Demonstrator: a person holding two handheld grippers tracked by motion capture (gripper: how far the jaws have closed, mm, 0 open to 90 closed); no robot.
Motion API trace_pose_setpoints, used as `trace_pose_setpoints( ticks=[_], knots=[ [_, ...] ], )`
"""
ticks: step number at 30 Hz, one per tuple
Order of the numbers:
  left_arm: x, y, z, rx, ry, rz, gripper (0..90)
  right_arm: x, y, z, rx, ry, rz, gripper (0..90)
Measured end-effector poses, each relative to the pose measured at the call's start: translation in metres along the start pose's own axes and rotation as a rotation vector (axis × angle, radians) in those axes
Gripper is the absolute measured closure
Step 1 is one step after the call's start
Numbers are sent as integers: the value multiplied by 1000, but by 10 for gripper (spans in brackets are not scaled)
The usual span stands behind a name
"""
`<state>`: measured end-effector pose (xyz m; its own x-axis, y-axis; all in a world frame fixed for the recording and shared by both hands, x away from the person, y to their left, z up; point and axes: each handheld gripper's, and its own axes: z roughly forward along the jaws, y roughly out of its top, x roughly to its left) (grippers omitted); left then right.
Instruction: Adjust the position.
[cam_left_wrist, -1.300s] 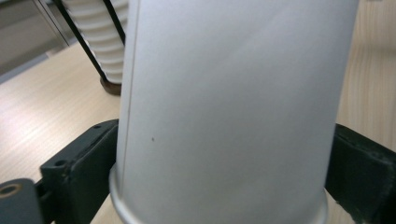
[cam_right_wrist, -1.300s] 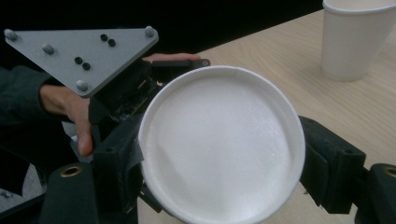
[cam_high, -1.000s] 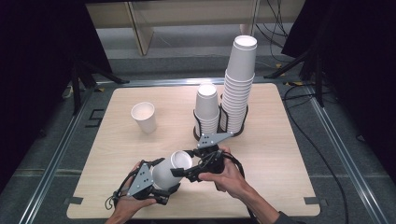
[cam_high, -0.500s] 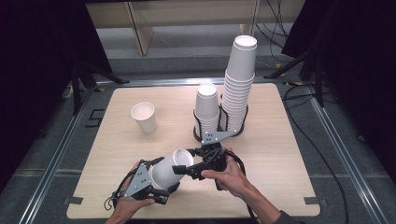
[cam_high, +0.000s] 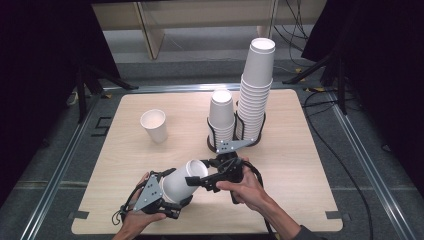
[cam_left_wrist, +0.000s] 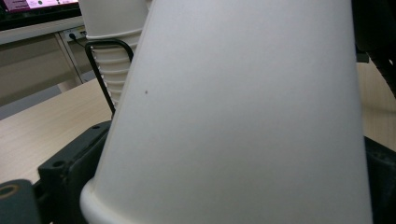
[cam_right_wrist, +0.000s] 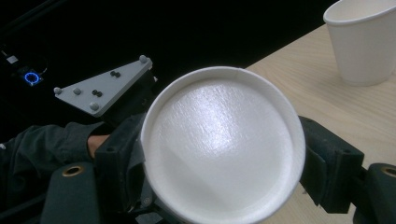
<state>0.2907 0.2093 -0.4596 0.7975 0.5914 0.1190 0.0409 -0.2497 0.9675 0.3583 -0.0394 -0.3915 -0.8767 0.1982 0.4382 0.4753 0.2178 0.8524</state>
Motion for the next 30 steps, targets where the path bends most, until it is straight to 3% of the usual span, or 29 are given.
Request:
trace_pose_setpoints(
  ticks=[5,9,13,15,17,18,19,22,24,25,26,30],
  knots=[
    [0,0,1,-18,0,2,33,-1,-1,1,-2,12,6,258],
    [2,1,0,6,-13,15,62,-2,-1,0,5,0,9,256],
    [2,2,-1,19,-19,23,93,-4,-1,0,15,19,19,243],
    [3,4,-2,40,-20,28,105,-5,0,-2,17,2,17,236],
    [3,3,-1,50,-19,38,114,-3,0,-2,42,0,14,228],
    [4,3,-1,53,-27,47,117,-2,1,-2,54,-11,-2,215],
    [4,4,-1,59,-28,52,120,-2,2,-2,69,-38,-49,198],
    [2,5,-2,93,-28,68,129,1,5,-5,100,-85,-87,158],
    [2,5,0,110,-35,86,133,3,8,-7,129,-110,-147,157],
    [1,5,-1,134,-35,103,135,5,9,-9,145,-115,-151,156],
    [0,5,-1,153,-36,114,137,5,11,-10,155,-126,-196,157],
    [-2,6,1,219,-68,147,142,11,14,-15,221,-149,-286,163]
  ],
)
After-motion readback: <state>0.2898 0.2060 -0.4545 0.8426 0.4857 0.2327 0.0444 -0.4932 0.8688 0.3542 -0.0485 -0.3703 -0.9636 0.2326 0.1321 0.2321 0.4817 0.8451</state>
